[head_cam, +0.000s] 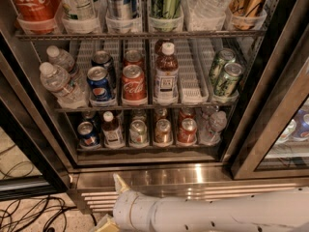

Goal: Pick blue plastic bottle from bottom shelf of fridge

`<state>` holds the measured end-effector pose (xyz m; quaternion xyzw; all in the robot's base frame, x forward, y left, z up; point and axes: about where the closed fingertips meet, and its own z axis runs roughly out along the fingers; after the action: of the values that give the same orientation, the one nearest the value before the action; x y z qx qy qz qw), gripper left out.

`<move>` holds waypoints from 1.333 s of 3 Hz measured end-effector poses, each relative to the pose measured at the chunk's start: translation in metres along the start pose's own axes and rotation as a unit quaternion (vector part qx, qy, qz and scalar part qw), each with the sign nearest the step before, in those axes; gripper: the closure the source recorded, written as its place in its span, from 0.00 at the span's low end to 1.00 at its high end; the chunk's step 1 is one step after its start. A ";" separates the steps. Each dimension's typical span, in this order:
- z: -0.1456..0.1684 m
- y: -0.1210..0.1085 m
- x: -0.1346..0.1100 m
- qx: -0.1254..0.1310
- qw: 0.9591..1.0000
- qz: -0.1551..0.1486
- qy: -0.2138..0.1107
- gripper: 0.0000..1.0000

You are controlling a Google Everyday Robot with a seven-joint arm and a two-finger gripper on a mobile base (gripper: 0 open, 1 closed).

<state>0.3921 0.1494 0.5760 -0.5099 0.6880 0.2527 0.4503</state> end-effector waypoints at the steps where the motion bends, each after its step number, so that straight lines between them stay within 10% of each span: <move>1: 0.015 -0.013 -0.002 0.050 0.999 -0.003 -0.020 0.00; 2: 0.011 -0.068 -0.012 0.148 0.987 0.005 -0.056 0.00; 4: -0.009 -0.140 -0.006 0.302 0.945 0.057 -0.109 0.00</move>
Offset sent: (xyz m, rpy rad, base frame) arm 0.1513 -0.0678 0.0478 0.1601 -0.3741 -0.5933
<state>0.5191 0.0955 0.6013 -0.2795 0.7068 0.1119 0.6401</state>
